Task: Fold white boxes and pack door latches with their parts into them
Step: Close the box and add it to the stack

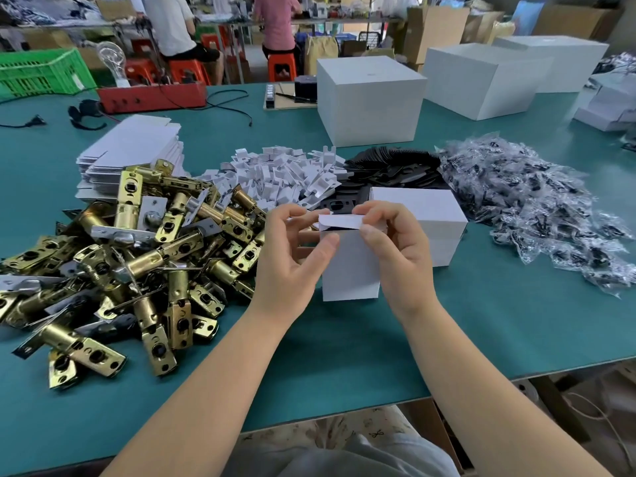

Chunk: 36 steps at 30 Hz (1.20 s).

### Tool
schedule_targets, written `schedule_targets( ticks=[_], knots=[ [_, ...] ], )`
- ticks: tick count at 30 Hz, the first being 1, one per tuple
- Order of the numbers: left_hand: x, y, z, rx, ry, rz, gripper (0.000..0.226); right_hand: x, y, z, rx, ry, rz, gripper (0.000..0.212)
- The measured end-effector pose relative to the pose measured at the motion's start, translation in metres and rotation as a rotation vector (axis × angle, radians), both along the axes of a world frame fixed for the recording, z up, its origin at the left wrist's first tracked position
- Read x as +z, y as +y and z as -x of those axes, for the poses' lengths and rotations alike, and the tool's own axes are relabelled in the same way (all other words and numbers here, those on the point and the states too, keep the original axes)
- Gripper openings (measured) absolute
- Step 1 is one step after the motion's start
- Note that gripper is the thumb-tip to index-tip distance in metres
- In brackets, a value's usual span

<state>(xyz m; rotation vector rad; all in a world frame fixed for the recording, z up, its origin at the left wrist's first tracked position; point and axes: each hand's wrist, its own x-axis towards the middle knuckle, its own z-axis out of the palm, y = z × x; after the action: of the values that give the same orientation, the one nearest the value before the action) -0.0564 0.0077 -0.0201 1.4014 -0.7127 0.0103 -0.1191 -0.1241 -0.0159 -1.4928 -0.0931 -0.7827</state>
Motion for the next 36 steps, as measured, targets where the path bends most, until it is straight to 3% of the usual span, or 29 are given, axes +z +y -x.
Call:
schedule_targets(
  ticks=[3,8,17,26,36],
  knots=[
    [0.007,0.000,-0.002,-0.087,-0.010,-0.068,0.036,-0.002,-0.002,0.000,-0.004,0.006,-0.021,0.013],
    [0.027,0.000,-0.016,-0.055,-0.200,-0.276,0.014,0.003,-0.002,-0.001,-0.034,0.008,-0.064,0.021],
    [0.018,-0.001,-0.011,-0.128,-0.040,-0.185,0.021,0.002,-0.007,-0.003,-0.060,-0.007,-0.057,0.038],
    [0.015,-0.004,-0.015,0.051,-0.177,-0.183,0.019,0.001,-0.005,-0.002,-0.114,0.063,0.042,0.018],
    [0.021,0.004,-0.017,-0.058,-0.138,-0.189,0.014,-0.002,-0.005,0.001,-0.089,0.044,0.054,0.022]
  ],
)
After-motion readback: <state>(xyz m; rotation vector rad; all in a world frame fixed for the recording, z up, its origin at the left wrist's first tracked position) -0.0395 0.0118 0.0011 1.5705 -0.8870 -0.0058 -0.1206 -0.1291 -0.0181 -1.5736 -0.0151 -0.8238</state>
